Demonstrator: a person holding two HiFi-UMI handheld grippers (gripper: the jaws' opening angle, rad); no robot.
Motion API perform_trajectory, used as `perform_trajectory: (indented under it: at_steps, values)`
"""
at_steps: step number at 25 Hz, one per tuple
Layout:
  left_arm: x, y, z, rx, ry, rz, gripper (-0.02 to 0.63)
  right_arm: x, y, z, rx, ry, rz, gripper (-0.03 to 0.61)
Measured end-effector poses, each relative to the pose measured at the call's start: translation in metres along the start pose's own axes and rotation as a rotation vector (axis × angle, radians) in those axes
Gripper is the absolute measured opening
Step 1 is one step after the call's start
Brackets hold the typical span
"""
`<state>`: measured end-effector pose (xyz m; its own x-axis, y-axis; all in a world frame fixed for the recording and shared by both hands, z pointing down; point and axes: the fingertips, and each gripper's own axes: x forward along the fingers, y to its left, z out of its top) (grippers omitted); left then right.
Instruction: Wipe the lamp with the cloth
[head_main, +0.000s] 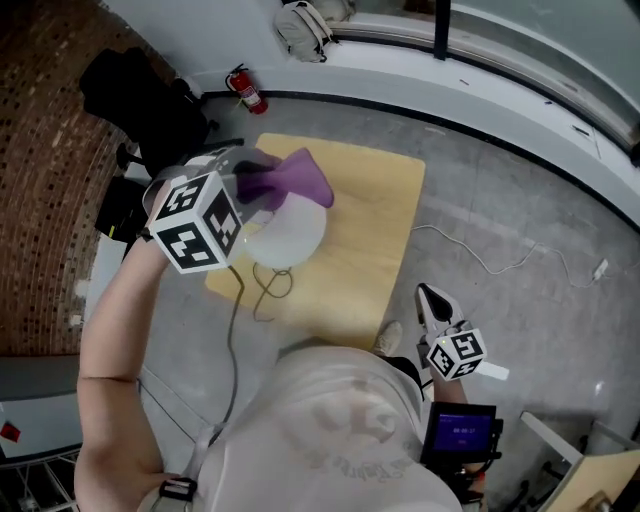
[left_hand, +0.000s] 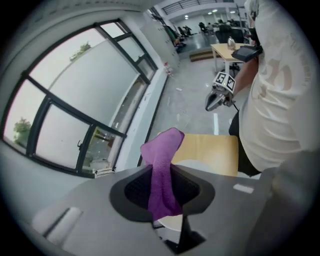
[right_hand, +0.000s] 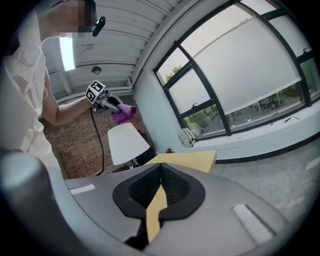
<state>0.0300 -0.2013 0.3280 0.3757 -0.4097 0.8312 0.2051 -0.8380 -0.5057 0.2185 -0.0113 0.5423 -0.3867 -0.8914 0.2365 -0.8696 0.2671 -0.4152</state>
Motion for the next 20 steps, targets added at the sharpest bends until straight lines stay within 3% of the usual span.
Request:
perform_trajectory:
  at_steps: [4, 10, 15, 20]
  values:
    - [-0.018, -0.010, 0.005, -0.186, -0.055, 0.128, 0.095, 0.009, -0.001, 0.001, -0.011, 0.027, 0.045, 0.014]
    - [-0.007, -0.042, 0.020, -0.365, -0.069, 0.278, 0.095, 0.021, 0.004, 0.008, -0.042, 0.050, 0.119, 0.014]
    - [0.015, -0.055, 0.008, -0.432, 0.052, 0.437, 0.089, 0.025, 0.004, 0.009, -0.058, 0.073, 0.161, 0.014]
    - [0.048, -0.090, 0.004, -0.445, 0.117, 0.434, 0.089, 0.023, 0.001, 0.009, -0.058, 0.083, 0.171, 0.014]
